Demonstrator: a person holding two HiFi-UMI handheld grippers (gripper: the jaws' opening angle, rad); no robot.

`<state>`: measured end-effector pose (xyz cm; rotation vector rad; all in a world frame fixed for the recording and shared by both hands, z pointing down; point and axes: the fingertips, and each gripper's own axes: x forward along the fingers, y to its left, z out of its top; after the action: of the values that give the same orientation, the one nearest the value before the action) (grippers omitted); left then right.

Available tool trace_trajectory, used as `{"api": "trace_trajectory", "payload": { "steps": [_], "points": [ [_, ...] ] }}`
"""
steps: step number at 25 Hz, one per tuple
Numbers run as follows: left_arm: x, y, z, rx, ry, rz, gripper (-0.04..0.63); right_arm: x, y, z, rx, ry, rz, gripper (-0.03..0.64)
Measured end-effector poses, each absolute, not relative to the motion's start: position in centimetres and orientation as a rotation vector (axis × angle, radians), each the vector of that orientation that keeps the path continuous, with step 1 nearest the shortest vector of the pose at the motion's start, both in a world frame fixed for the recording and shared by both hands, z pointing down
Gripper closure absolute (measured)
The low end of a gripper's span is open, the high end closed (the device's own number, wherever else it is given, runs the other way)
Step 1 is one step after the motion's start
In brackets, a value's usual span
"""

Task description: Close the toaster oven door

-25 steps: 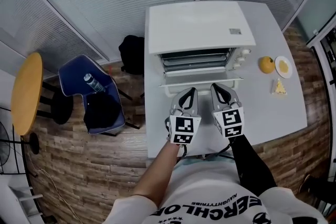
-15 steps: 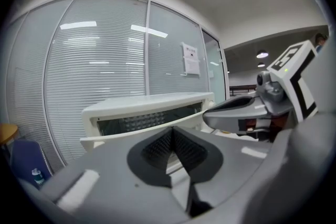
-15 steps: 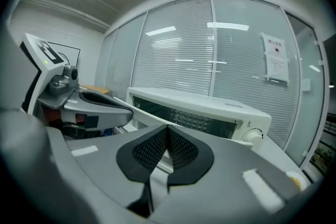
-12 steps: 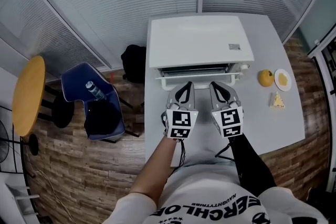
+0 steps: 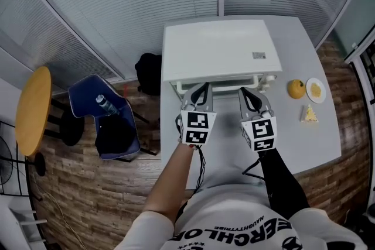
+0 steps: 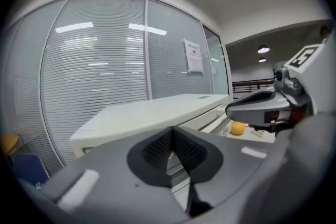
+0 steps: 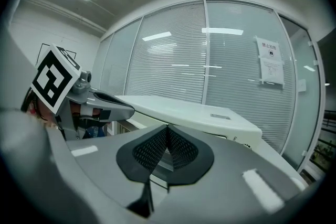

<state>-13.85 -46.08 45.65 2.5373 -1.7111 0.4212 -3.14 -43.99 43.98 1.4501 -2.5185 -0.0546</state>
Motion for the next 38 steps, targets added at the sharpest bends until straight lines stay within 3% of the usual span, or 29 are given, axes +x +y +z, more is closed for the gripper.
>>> {"api": "trace_trajectory", "payload": {
  "steps": [19, 38],
  "points": [
    [-13.8, -39.7, 38.0, 2.664, -1.829, 0.24, 0.54, -2.9, -39.8, 38.8, 1.491, -2.591, -0.193, 0.614],
    [-14.2, -37.8, 37.6, 2.652, -1.831, 0.221, 0.54, -1.7, -38.0, 36.2, 1.56, -2.602, -0.248, 0.615]
  ]
}}
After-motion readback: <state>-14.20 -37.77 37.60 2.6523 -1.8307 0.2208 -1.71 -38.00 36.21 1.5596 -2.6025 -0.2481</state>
